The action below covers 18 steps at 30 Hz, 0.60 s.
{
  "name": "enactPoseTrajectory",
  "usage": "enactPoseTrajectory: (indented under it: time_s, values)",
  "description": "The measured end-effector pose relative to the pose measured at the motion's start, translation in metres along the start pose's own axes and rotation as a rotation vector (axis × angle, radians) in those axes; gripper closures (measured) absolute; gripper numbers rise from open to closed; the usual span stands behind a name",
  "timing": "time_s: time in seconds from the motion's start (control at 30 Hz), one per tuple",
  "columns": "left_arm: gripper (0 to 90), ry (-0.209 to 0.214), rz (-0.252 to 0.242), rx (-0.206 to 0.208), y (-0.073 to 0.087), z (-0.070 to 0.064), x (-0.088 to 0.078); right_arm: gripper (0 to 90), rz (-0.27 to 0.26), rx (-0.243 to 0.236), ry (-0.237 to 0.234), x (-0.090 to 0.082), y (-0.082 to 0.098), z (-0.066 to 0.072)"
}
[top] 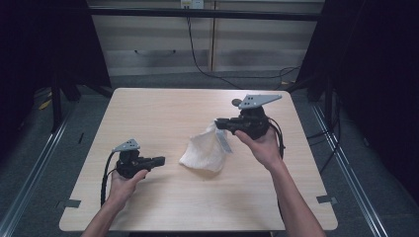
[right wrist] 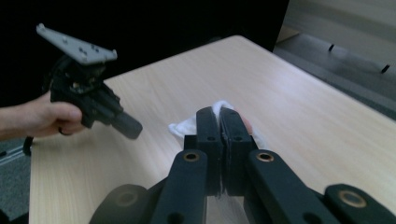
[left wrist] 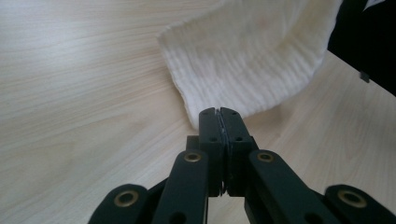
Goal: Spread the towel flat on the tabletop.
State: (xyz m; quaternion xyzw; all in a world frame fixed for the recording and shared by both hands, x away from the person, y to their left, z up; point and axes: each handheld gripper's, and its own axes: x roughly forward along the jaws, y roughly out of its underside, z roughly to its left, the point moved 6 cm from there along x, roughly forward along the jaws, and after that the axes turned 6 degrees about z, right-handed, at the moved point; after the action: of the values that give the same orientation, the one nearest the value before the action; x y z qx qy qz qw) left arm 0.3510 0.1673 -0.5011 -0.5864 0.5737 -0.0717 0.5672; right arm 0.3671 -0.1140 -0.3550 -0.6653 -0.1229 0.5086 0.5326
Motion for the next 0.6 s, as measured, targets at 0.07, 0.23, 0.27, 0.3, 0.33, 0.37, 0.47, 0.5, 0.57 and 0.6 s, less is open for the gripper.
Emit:
enactPoseTrajectory:
  time_s: [0.07, 0.23, 0.27, 0.3, 0.33, 0.37, 0.47, 0.5, 0.57, 0.6]
  values:
    - [86.9, -0.011, -0.003, -0.006, 0.000, 0.002, -0.001, 88.2, -0.022, -0.009, -0.001, -0.003, -0.014, 0.000]
    - [82.1, -0.020, -0.020, -0.012, 0.000, 0.005, -0.006, 88.2, -0.053, -0.056, -0.011, -0.010, -0.030, 0.013]
    - [80.9, -0.022, -0.020, -0.012, 0.001, 0.005, -0.007, 88.2, -0.043, -0.058, -0.013, -0.010, -0.025, 0.016]
    - [80.6, -0.023, -0.021, -0.012, 0.001, 0.006, -0.007, 88.2, -0.028, -0.057, -0.010, -0.009, -0.017, 0.017]
    - [80.4, -0.025, -0.019, -0.010, 0.002, 0.006, -0.009, 88.1, -0.017, -0.052, -0.013, -0.009, -0.010, 0.018]
    - [79.2, -0.025, -0.019, -0.006, 0.003, 0.006, -0.009, 88.1, 0.001, -0.039, -0.013, -0.008, 0.003, 0.018]
    - [77.6, -0.026, -0.011, -0.016, 0.004, 0.007, -0.008, 88.2, 0.031, 0.015, -0.012, -0.005, 0.037, 0.012]
    - [75.6, -0.029, -0.008, -0.016, 0.004, 0.007, -0.006, 88.2, 0.036, 0.030, -0.010, -0.005, 0.045, 0.010]
    - [74.6, -0.027, 0.001, -0.011, 0.004, 0.005, -0.003, 88.1, 0.049, 0.066, -0.010, -0.003, 0.066, 0.004]
    - [73.2, -0.021, 0.005, -0.006, 0.004, 0.004, -0.001, 88.1, 0.055, 0.076, -0.009, -0.003, 0.072, 0.002]
